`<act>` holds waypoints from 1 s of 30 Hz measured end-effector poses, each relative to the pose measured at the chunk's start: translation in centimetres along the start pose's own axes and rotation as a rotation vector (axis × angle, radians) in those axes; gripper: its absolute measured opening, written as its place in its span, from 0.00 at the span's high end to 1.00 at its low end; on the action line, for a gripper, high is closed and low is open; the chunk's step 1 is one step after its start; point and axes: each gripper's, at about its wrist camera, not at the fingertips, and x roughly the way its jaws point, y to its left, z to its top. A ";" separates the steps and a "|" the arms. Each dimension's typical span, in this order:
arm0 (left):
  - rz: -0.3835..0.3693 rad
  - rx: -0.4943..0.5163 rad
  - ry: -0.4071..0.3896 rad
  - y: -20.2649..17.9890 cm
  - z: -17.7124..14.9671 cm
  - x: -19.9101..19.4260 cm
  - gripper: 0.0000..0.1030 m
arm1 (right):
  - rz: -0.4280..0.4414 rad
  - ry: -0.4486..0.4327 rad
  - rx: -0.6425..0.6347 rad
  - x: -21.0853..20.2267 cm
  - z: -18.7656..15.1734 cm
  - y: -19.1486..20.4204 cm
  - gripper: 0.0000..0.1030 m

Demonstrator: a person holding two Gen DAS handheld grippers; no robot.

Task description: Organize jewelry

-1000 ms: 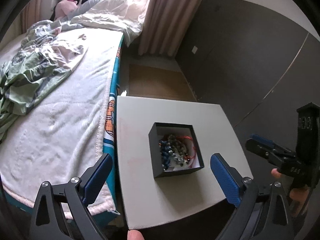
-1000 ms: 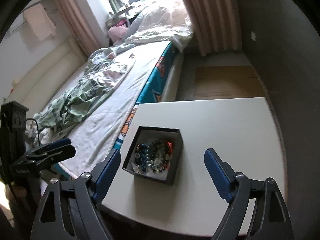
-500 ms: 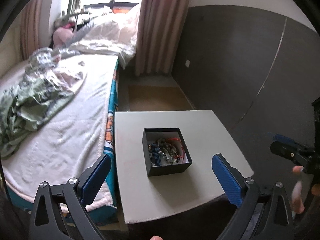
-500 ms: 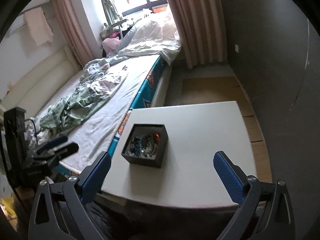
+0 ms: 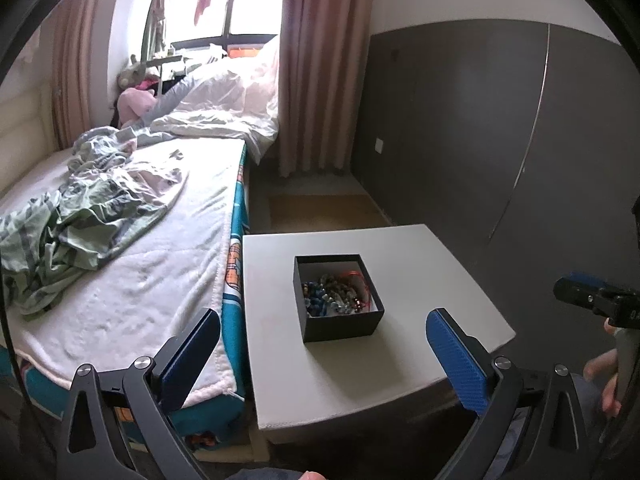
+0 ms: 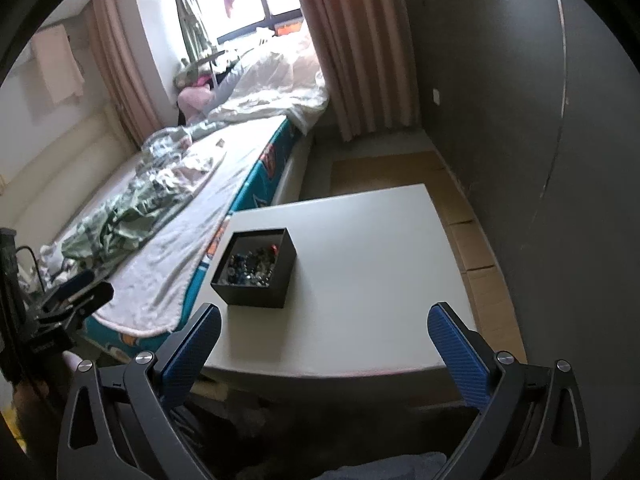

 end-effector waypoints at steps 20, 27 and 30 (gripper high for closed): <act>0.053 -0.020 -0.007 -0.4 -0.5 1.2 0.00 | -0.026 -0.021 -0.067 1.5 -1.4 1.1 0.00; 0.064 -0.009 -0.015 -0.5 -0.1 1.8 0.00 | -0.038 -0.049 -0.061 1.4 -1.1 0.7 0.00; 0.062 -0.016 -0.017 -0.3 -0.1 1.9 0.00 | -0.032 -0.055 -0.043 1.4 -0.9 0.2 0.00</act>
